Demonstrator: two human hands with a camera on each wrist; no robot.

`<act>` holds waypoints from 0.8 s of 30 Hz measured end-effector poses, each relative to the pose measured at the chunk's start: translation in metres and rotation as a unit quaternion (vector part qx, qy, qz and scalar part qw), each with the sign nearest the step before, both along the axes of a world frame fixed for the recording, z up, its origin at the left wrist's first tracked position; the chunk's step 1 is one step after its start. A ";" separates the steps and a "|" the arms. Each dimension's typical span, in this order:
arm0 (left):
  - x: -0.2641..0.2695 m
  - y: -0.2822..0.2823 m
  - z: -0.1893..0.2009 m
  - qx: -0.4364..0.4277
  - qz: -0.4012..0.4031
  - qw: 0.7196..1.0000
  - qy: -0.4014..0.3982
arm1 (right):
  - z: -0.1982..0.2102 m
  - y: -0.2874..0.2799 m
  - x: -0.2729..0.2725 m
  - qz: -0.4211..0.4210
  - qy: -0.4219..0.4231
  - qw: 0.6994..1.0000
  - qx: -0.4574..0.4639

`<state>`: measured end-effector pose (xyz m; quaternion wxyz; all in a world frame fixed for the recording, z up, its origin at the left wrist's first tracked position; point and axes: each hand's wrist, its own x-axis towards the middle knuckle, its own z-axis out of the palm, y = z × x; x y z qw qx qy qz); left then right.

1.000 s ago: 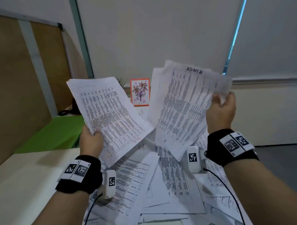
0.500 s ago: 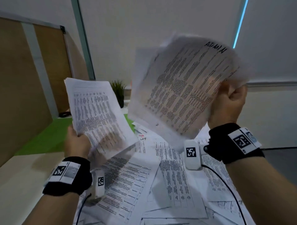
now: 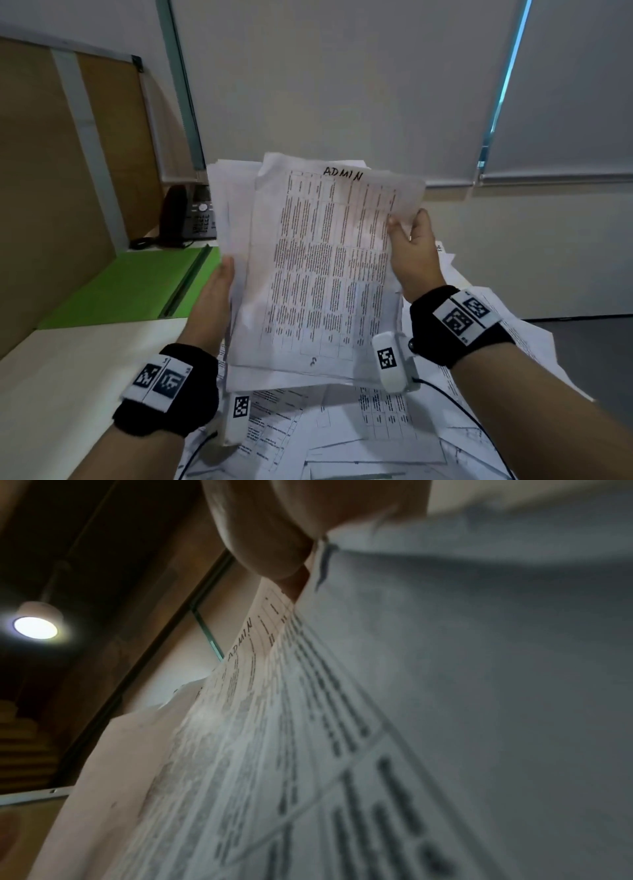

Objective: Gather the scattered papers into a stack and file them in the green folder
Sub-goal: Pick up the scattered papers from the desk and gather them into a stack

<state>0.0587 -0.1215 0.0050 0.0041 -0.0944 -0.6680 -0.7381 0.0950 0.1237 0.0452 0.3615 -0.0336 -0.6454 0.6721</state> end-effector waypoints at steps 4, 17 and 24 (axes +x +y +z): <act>0.010 0.012 0.001 -0.011 0.006 0.999 0.041 | 0.004 -0.010 0.000 0.026 0.014 1.000 0.010; 0.011 0.005 -0.003 -0.034 0.121 0.987 0.103 | -0.007 -0.034 0.019 0.011 0.018 0.995 0.093; 0.014 0.003 -0.018 -0.028 0.098 0.990 0.093 | -0.036 -0.044 0.016 0.020 -0.037 0.994 0.100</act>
